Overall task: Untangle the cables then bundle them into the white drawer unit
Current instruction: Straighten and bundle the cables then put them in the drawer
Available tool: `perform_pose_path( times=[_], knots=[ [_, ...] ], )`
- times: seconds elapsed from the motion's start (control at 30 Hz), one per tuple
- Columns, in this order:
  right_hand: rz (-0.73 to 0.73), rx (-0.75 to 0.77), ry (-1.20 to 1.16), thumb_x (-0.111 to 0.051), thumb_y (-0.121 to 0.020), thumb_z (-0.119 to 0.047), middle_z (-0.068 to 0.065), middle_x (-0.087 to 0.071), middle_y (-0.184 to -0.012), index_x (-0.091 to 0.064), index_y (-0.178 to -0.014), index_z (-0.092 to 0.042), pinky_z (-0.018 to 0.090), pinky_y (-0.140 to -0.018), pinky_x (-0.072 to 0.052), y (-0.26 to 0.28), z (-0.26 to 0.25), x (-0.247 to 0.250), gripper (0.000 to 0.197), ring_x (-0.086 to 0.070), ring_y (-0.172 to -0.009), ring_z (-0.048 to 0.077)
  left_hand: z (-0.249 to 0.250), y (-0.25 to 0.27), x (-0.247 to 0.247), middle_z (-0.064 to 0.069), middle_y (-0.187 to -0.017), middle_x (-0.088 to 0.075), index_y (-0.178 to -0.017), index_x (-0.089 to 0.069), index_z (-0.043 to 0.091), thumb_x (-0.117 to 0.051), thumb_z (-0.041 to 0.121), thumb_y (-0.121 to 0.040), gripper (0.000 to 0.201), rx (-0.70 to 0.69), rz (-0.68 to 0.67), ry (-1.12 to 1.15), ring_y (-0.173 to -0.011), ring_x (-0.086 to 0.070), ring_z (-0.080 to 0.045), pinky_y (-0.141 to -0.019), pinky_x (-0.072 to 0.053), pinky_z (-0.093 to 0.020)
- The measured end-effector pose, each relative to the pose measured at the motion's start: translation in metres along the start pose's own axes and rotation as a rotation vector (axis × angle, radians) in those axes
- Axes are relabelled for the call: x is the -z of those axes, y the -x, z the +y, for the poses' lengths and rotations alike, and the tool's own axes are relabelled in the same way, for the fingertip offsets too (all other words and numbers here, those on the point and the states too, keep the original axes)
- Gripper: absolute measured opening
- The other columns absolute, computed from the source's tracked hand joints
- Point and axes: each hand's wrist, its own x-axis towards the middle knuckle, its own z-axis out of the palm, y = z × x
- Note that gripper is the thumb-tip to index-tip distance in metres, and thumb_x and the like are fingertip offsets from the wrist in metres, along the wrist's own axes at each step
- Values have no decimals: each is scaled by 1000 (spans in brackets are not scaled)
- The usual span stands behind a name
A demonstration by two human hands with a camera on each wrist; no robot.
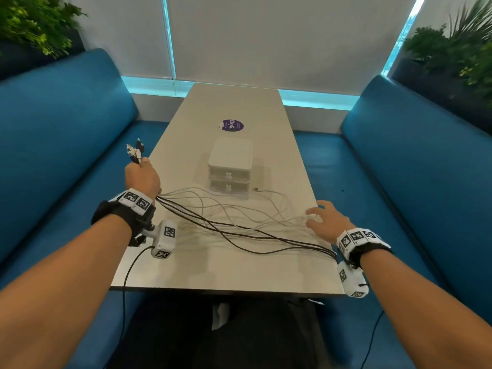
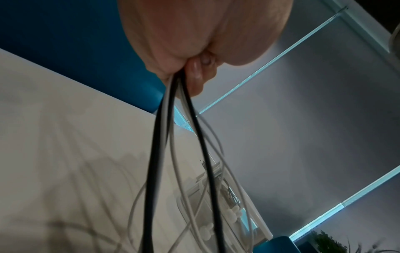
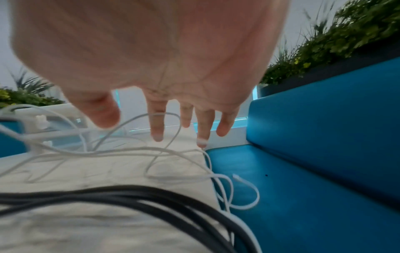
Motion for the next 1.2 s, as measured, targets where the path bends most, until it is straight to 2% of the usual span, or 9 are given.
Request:
perform_pose_path(
  times=[0.2, 0.27, 0.33, 0.43, 0.53, 0.77, 0.93, 1.07, 1.2],
  knots=[
    [-141, 171, 320, -61, -64, -81, -22, -48, -141, -56, -125, -43, 47, -114, -25, 9, 1, -1, 72, -43, -135, 14, 11, -5, 2, -22, -110, -67, -117, -59, 3, -46, 37, -93, 44, -42, 24, -1, -88, -64, -37, -78, -54, -48],
    [-41, 152, 452, -57, -73, -68, -19, -57, -126, -62, -110, -40, 44, -108, -29, 7, 11, -1, 47, -44, -131, 17, 12, -13, 6, -24, -116, -65, -116, -59, 4, -47, 39, -91, 45, -26, 39, 21, -104, -64, -43, -88, -53, -57],
    [80, 66, 533, -44, -89, -47, -12, -64, -117, -67, -99, -34, 43, -110, -23, 6, 16, 0, 28, -43, -132, 20, 14, -13, 6, -23, -108, -66, -112, -59, 6, -47, 40, -91, 41, -19, 31, 37, -100, -64, -43, -92, -51, -60],
    [181, -86, 599, -36, -93, -30, -7, -65, -88, -62, -88, -28, 39, -108, -26, 4, 18, 1, 26, -58, -96, 17, 16, -2, -1, -7, -92, -61, -116, -58, 8, -46, 37, -96, 37, -8, -5, 52, -85, -57, -28, -88, -52, -49],
    [109, -234, 604, -33, -97, -35, -8, -54, -71, -58, -94, -27, 42, -101, -28, 3, 18, -1, 27, -52, -68, 16, 17, 4, -10, -15, -101, -65, -122, -57, 5, -45, 36, -98, 41, -23, -25, 73, -99, -64, -33, -78, -48, -41],
    [-34, -402, 561, -39, -93, -42, -8, -64, -75, -65, -73, -25, 45, -101, -28, 19, 25, -4, 37, -59, -83, 18, 23, 2, -11, 0, -79, -51, -118, -57, 4, -44, 36, -98, 40, -53, 16, 73, -74, -47, -20, -71, -46, -41],
    [-73, -489, 431, -30, -85, -75, -8, -66, -76, -70, -75, -27, 43, -95, -27, 32, 41, 1, 63, -58, -82, 16, 21, -7, -2, -15, -92, -62, -117, -57, 5, -46, 38, -96, 40, -47, 47, 87, -79, -50, -24, -83, -51, -49],
    [-90, -522, 397, -13, -67, -99, -8, -67, -89, -69, -77, -29, 50, -102, -22, 33, 55, 5, 90, -60, -98, 20, 20, -4, -3, -24, -118, -63, -118, -57, 4, -45, 38, -98, 41, -67, 67, 43, -88, -60, -42, -91, -50, -59],
    [-95, -475, 488, -33, -76, -87, -10, -67, -92, -64, -85, -26, 53, -109, -21, 29, 58, -4, 69, -61, -96, 19, 18, -2, -5, -4, -92, -58, -114, -58, 7, -45, 38, -100, 36, -85, 61, 21, -82, -53, -25, -80, -52, -46]
  ],
)
